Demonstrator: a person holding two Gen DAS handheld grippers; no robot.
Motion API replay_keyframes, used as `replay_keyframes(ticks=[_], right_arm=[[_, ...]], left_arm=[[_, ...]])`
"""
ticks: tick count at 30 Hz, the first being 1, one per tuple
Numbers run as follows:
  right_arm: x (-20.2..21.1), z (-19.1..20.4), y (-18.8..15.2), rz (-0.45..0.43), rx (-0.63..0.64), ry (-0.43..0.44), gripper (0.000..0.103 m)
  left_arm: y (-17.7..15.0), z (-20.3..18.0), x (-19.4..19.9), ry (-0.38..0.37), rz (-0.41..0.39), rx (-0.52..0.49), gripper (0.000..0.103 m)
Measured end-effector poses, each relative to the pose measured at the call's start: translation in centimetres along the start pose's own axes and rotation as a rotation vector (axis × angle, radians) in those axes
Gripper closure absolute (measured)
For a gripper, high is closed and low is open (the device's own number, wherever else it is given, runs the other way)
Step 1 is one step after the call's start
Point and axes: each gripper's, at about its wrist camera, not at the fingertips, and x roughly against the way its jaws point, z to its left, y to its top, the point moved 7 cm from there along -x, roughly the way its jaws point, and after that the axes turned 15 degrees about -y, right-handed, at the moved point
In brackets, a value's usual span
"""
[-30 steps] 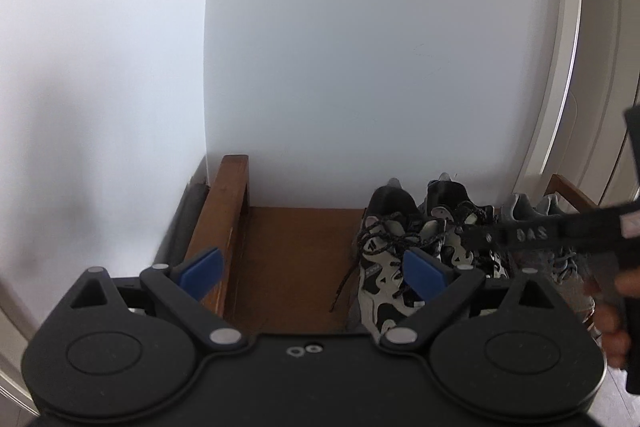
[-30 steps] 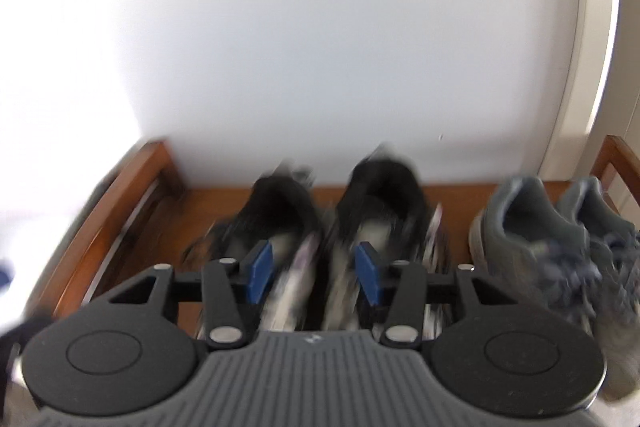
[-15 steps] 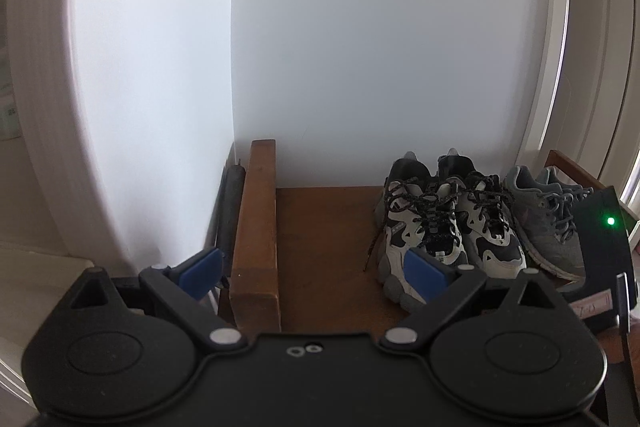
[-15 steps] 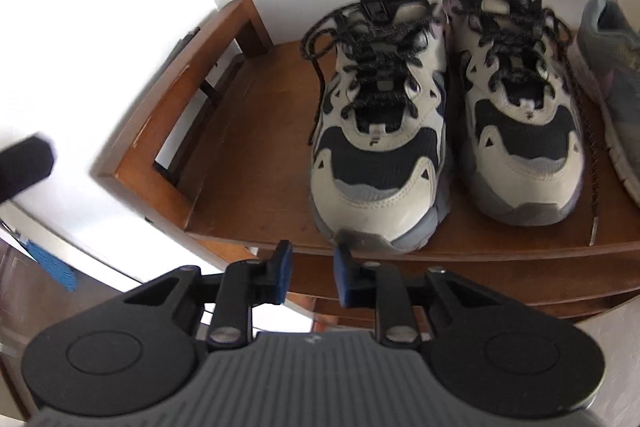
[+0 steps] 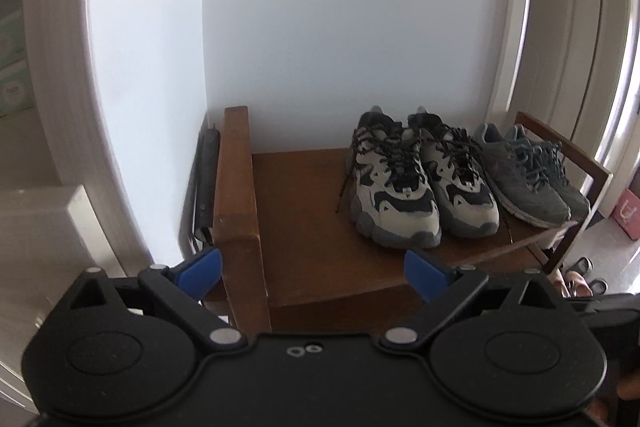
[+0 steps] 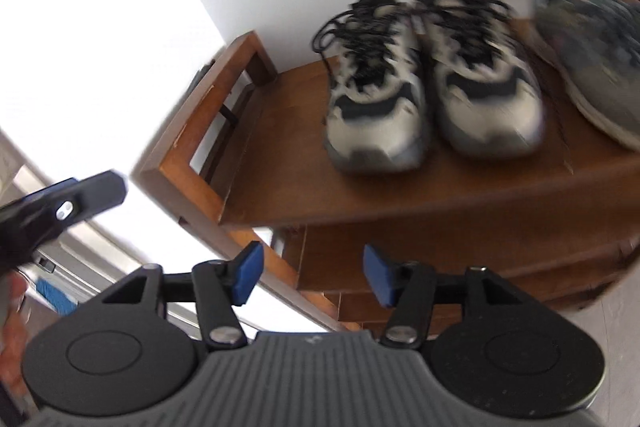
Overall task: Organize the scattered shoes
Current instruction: 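Move the right tool back toward the white heart-print slides on the floor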
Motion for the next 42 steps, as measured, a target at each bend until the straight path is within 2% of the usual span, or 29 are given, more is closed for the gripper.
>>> replay_keyframes(ticks=[2,3,4,6,8,10,11,14,17,18,20,21,23,25,27,29,31,33,34,37,38,41,42], right_arm=[[3.2,-2.4,-3.3,-0.045,-0.077,-0.054,0.020],[5.3,-4.2,-6.1,-0.067,-0.163,-0.086,0.008],[6.4,-5.1,-7.6,-0.073,-0.202,-0.108,0.003],[8.4,-7.3,-11.2,-0.092,-0.289,-0.168,0.000],[9.3,-9.6,-15.2,-0.046,-0.363,-0.236,0.000],[9.2,-12.4,-20.6,0.107,-0.383,-0.333,0.000],[9.1,-13.1,-21.8,0.147,-0.377,-0.350,0.000],[8.2,-16.9,-28.3,0.308,-0.321,-0.426,0.000],[6.5,-19.4,-32.0,0.408,-0.248,-0.433,0.000],[5.5,-20.6,-33.9,0.445,-0.202,-0.433,0.000],[3.1,-22.5,-37.0,0.487,-0.126,-0.398,0.001],[1.3,-23.7,-39.0,0.513,-0.065,-0.362,0.002],[-2.2,-25.6,-42.4,0.559,0.078,-0.302,0.002],[-6.4,-28.2,-47.2,0.606,0.284,-0.235,0.002],[-9.0,-29.8,-50.2,0.628,0.389,-0.157,0.002],[-11.0,-31.3,-53.1,0.668,0.423,-0.091,0.002],[-12.1,-32.8,-56.4,0.716,0.382,-0.029,0.002],[-12.8,-34.7,-59.4,0.730,0.299,-0.047,0.004],[-12.9,-35.4,-60.1,0.692,0.253,-0.069,0.004],[-13.4,-35.8,-59.6,0.588,0.133,-0.052,0.004],[-13.8,-35.7,-59.5,0.581,0.121,-0.047,0.004],[-17.2,-35.2,-59.5,0.596,0.092,-0.062,0.005],[-18.8,-35.0,-59.8,0.638,0.092,-0.074,0.005]], left_arm=[[-1.1,-0.5,-0.2,-0.022,0.024,-0.022,0.004],[-1.7,-0.8,-0.2,-0.033,0.036,-0.032,0.004],[-2.3,-1.2,-0.3,-0.038,0.046,-0.049,0.004],[-4.2,-2.2,-0.8,-0.059,0.078,-0.085,0.004],[-6.5,-3.4,-1.5,-0.088,0.115,-0.113,0.004],[-8.6,-4.3,-1.9,-0.114,0.143,-0.122,0.004],[-9.3,-4.7,-2.0,-0.123,0.151,-0.122,0.004],[-13.2,-6.5,-3.1,-0.137,0.184,-0.146,0.004],[-16.7,-8.0,-4.7,-0.148,0.219,-0.156,0.004],[-19.3,-9.0,-6.2,-0.149,0.239,-0.159,0.004],[-21.8,-10.0,-8.0,-0.143,0.255,-0.170,0.004],[-24.8,-11.1,-10.0,-0.134,0.263,-0.190,0.004],[-27.8,-12.2,-11.9,-0.129,0.267,-0.202,0.004],[-31.8,-13.2,-14.3,-0.129,0.281,-0.188,0.004],[-35.8,-14.3,-16.7,-0.139,0.293,-0.190,0.004],[-39.9,-15.2,-19.0,-0.164,0.302,-0.215,0.004],[-42.9,-15.8,-20.8,-0.183,0.307,-0.245,0.004],[-44.9,-16.1,-22.4,-0.208,0.308,-0.289,0.004],[-45.8,-16.3,-23.1,-0.229,0.309,-0.307,0.004],[-48.2,-16.4,-25.2,-0.267,0.295,-0.386,0.004],[-48.9,-16.5,-25.7,-0.278,0.288,-0.410,0.004],[-50.1,-16.3,-26.8,-0.303,0.257,-0.453,0.004],[-50.6,-16.2,-27.2,-0.311,0.247,-0.466,0.004]])
